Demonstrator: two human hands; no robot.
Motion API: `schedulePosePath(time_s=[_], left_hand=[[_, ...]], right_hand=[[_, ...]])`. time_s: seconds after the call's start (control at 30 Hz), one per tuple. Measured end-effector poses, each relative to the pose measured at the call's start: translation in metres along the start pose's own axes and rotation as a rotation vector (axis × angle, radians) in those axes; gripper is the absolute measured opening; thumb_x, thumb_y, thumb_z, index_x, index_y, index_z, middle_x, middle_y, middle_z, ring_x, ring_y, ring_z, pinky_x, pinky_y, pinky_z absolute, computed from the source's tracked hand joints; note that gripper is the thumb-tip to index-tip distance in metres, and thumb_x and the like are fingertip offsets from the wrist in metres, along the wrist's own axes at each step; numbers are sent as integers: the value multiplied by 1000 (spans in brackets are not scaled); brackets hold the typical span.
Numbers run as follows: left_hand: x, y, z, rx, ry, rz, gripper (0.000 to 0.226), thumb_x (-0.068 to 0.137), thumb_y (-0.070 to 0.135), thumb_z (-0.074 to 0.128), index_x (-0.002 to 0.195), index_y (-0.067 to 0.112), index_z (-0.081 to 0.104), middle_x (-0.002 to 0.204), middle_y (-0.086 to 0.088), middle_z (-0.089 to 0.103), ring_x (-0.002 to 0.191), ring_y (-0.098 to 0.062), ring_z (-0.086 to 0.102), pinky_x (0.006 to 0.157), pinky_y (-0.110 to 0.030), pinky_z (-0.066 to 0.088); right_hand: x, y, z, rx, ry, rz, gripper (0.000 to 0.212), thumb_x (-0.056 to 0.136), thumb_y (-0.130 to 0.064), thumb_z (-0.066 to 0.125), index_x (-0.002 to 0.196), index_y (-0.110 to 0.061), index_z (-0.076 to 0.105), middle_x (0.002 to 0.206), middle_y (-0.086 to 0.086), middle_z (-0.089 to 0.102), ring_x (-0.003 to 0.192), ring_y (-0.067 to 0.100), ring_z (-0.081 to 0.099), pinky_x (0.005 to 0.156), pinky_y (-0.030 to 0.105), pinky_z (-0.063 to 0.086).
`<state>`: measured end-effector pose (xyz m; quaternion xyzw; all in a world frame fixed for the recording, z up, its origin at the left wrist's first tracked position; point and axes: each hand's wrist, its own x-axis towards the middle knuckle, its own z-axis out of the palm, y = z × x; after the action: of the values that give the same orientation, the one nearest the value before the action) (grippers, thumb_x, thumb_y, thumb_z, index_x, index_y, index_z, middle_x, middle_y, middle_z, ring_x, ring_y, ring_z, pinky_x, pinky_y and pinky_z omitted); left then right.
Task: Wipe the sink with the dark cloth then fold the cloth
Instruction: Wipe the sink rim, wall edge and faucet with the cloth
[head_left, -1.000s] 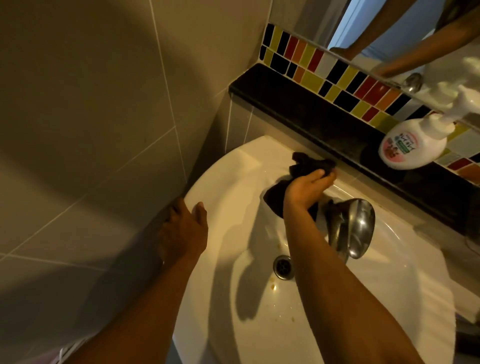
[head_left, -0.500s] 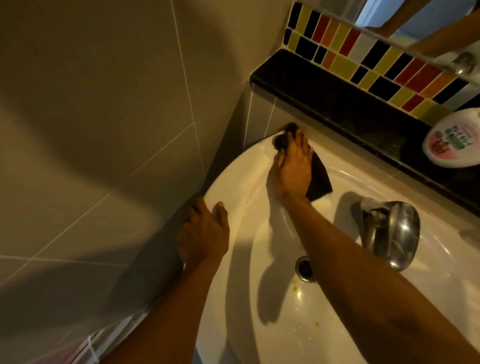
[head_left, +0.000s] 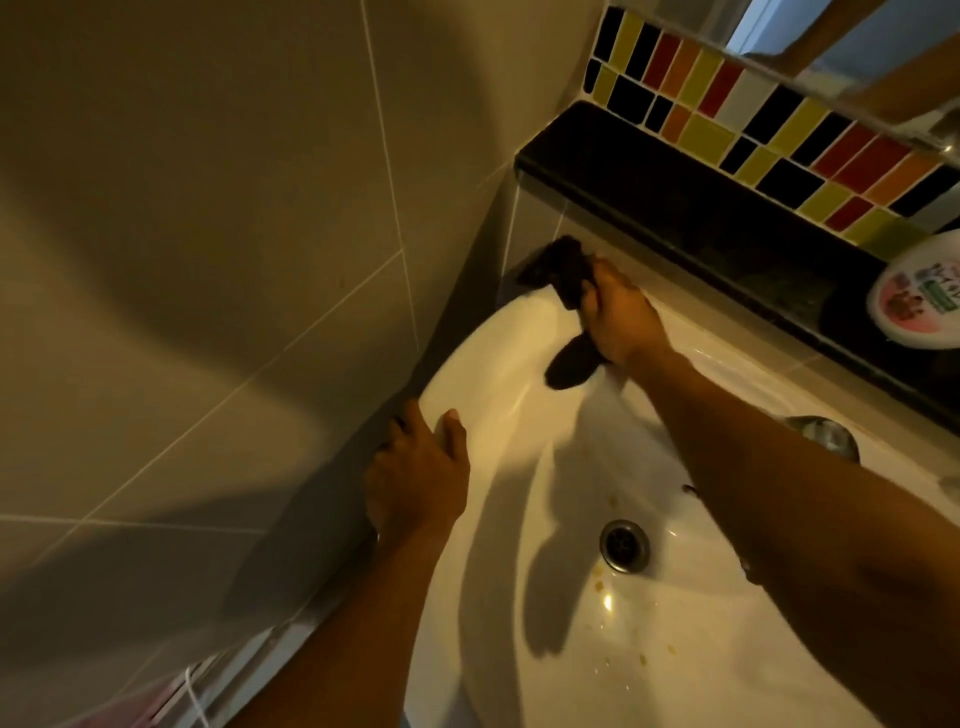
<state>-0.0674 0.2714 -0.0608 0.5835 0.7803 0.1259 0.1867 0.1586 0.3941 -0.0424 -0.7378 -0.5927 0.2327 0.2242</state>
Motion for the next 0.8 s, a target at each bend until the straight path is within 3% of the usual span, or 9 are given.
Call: schedulePosePath(time_s=[0.07, 0.17, 0.33, 0.43, 0.53, 0.6, 0.67, 0.7, 0.8], left_hand=[[1, 0, -1, 14, 0, -1, 61, 93, 56, 29, 132, 11, 42, 120, -19, 60, 98, -36, 64, 75, -41, 51], [1, 0, -3, 49, -8, -1, 60, 93, 55, 29, 130, 10, 44, 116, -19, 62, 93, -34, 65, 70, -38, 49], [2, -2, -2, 53, -24, 7, 59, 94, 53, 31, 128, 8, 45, 113, -22, 62, 92, -37, 64, 70, -41, 51], [2, -1, -3, 35, -38, -4, 59, 95, 54, 31, 131, 8, 42, 118, -23, 59, 96, -40, 63, 73, -44, 52], [1, 1, -4, 24, -45, -16, 60, 95, 52, 32, 133, 7, 39, 122, -24, 57, 99, -42, 61, 77, -47, 51], [2, 2, -3, 12, -49, -30, 60, 95, 52, 32, 134, 7, 38, 124, -24, 56, 100, -42, 60, 78, -47, 51], [0, 3, -5, -8, -69, -49, 61, 95, 54, 30, 136, 9, 36, 127, -23, 54, 104, -42, 59, 81, -49, 50], [0, 4, -5, -11, -76, -53, 62, 94, 55, 29, 137, 10, 35, 129, -22, 52, 106, -42, 58, 83, -50, 49], [0, 4, -6, -34, -98, -55, 63, 94, 56, 26, 139, 12, 31, 136, -21, 48, 112, -43, 54, 87, -53, 48]], right_hand=[[1, 2, 3, -64, 126, 94, 37, 96, -26, 46, 133, -27, 43, 115, 4, 59, 102, 24, 59, 93, 39, 48], [-11, -27, 42, 45, 288, 52, 37, 94, -23, 49, 131, -26, 50, 133, 3, 55, 124, 23, 52, 111, 42, 38], [-37, -45, 49, -153, -89, -469, 43, 96, -14, 48, 138, -20, 47, 151, 4, 40, 142, 24, 31, 119, 42, 22], [-32, -18, 14, -95, -113, -258, 48, 94, -19, 48, 142, -24, 41, 148, 6, 42, 134, 26, 42, 114, 43, 33], [-43, 4, -7, 185, 150, 146, 51, 89, -34, 53, 138, -30, 40, 136, 8, 50, 118, 29, 56, 103, 48, 46], [-61, 12, -3, -15, 223, 252, 68, 86, -18, 63, 145, -23, 30, 154, 7, 30, 142, 29, 29, 117, 51, 26], [-87, 20, 6, -117, 285, 343, 78, 85, -5, 62, 150, -17, 20, 161, 7, 12, 149, 28, 5, 120, 51, 10], [-102, 27, 12, -110, 303, 357, 75, 87, -6, 58, 150, -17, 20, 160, 9, 13, 148, 29, 9, 120, 51, 11], [-126, 44, 16, -121, 316, 327, 41, 93, -32, 47, 134, -27, 44, 133, 6, 54, 125, 25, 52, 111, 52, 35]])
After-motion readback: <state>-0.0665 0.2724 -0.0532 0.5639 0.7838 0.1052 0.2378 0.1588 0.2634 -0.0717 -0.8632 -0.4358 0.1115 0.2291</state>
